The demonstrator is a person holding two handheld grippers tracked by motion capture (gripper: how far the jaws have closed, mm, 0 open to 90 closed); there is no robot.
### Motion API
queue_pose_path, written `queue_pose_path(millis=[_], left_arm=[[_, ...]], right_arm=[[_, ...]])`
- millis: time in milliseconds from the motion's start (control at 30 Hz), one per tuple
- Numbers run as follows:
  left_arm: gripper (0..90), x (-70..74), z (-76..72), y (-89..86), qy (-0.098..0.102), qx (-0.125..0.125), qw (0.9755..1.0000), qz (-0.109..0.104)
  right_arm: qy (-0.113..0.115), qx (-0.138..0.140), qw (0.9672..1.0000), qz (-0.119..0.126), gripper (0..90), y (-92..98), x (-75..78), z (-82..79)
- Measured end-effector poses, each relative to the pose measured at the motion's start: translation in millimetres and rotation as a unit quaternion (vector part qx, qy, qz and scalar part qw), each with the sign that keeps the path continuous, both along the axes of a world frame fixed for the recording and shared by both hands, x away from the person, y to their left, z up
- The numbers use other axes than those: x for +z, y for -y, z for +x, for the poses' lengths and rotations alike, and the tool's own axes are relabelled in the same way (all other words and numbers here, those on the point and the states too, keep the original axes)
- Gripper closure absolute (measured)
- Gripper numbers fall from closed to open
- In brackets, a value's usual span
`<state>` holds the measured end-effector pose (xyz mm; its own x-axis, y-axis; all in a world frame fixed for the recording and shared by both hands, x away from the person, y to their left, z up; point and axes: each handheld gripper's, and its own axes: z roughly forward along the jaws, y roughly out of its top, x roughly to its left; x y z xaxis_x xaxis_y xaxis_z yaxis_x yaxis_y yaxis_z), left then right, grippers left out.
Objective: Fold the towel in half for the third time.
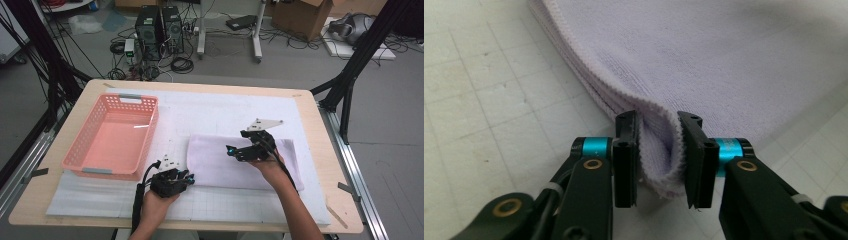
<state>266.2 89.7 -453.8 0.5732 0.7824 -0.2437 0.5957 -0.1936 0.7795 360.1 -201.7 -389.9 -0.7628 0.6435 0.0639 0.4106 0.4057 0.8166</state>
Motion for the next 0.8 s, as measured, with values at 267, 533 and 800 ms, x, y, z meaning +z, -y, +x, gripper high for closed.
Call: queue_pose_path(millis=[267,533,800], left_arm=[[77.7,-1.0,1.5,-3.0,-0.023,0.009,0.9993,-0.027],[78.3,-0.8,1.5,-2.9,-0.019,0.004,0.9995,-0.024],[78.7,-0.8,1.9,-4.2,-0.026,0.006,0.9992,-0.031]], right_arm=[[-0.012,0.028,0.9987,-0.041,17.8,-45.2,-5.2,31.1],[-0.032,0.051,0.9953,-0.076,17.8,-84.7,-19.0,53.4],[-0.051,0.065,0.9913,-0.102,30.5,-109.4,-33.2,68.3]])
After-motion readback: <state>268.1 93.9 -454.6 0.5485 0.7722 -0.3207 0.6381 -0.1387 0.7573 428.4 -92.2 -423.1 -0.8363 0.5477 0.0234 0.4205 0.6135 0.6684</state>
